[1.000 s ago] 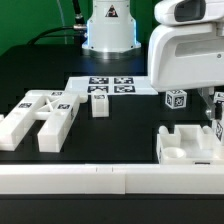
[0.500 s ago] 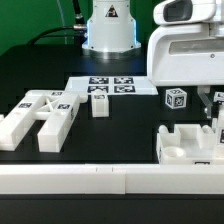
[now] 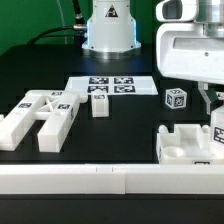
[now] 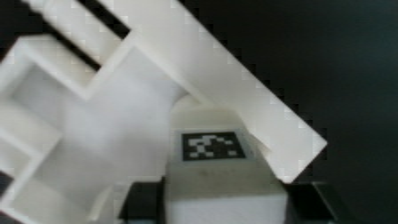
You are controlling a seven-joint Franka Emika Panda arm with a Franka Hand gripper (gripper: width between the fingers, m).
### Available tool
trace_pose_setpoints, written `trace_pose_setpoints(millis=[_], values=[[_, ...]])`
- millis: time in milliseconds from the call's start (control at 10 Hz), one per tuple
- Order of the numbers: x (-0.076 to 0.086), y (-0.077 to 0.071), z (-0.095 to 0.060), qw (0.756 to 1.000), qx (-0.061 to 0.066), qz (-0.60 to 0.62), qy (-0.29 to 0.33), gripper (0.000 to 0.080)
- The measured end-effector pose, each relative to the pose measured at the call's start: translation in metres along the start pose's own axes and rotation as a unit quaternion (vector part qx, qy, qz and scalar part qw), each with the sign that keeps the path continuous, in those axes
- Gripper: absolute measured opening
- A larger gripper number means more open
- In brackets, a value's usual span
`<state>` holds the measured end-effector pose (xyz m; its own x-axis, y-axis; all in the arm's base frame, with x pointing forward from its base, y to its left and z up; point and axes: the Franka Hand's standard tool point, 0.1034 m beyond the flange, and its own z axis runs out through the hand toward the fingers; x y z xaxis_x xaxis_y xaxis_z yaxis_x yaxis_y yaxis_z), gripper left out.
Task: Assemble chair
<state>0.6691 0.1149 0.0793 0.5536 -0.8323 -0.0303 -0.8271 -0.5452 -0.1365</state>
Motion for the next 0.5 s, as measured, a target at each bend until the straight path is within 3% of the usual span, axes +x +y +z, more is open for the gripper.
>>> trace_pose_setpoints(millis=[200, 400, 500], values=[[-0.0035, -0.0016, 0.0005, 0.994, 0.0, 0.106, 0.0, 0.0291], [-0.0036, -0.0016, 0.0006, 0.994, 0.0, 0.106, 0.0, 0.0291], [-0.0035, -0.0015, 0.0007, 0.996, 0.0, 0.085, 0.0, 0.0462]])
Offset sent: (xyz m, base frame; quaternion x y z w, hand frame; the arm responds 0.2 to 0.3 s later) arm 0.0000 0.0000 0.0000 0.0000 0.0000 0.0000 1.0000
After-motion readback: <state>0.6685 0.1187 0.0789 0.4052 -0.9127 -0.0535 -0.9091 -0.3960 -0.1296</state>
